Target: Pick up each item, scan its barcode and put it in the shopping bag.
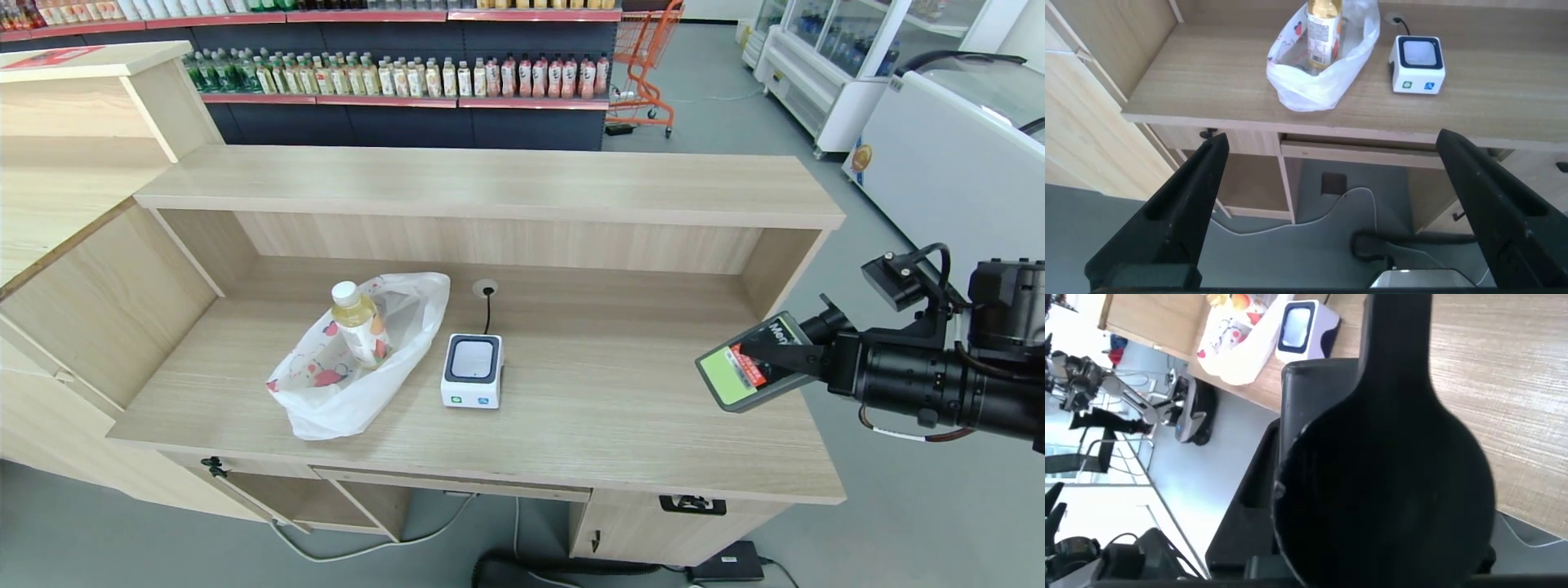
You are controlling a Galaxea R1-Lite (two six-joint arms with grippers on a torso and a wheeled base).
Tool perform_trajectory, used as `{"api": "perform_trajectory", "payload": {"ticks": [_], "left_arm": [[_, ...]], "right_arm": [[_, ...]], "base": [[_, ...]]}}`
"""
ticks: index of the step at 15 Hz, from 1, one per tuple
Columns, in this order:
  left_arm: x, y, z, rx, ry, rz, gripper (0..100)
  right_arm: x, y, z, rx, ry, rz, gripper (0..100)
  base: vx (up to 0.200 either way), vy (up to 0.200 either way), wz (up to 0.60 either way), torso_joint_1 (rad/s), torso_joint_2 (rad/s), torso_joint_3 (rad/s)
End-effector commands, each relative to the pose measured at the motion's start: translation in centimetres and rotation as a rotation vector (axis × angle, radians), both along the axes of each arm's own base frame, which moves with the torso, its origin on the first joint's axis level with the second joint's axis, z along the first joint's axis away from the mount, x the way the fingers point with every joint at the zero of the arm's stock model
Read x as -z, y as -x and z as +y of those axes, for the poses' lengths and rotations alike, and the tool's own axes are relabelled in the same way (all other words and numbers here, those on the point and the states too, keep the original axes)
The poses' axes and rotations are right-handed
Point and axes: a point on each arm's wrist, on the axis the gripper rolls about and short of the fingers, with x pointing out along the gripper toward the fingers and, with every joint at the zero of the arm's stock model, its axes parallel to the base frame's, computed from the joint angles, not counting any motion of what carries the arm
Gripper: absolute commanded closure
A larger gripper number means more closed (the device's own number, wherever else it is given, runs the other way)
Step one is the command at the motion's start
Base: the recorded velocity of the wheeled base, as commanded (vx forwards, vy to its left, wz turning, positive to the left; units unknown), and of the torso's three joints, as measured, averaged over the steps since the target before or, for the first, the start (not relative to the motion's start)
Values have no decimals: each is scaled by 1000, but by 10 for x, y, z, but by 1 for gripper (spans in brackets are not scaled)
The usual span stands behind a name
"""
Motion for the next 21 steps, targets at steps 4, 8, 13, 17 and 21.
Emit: {"api": "perform_trajectory", "payload": {"ticks": [4, 8, 13, 17, 21], "left_arm": [[0, 0, 0, 1, 3, 1, 0], [0, 0, 0, 1, 0, 1, 0], [0, 0, 0, 1, 0, 1, 0], [0, 0, 0, 1, 0, 1, 0], [0, 0, 0, 1, 7, 1, 0]], "right_arm": [[0, 1, 1, 1, -17, 16, 100], [1, -1, 1, 3, -17, 18, 100], [1, -2, 2, -1, -18, 19, 100], [7, 0, 9, -27, -14, 46, 100], [14, 8, 13, -47, -11, 74, 100]], "base": [[0, 100, 0, 6, 4, 1], [50, 0, 0, 2, 1, 2], [200, 0, 0, -1, 3, 4], [150, 0, 0, 3, 4, 2], [0, 100, 0, -2, 5, 0]]}}
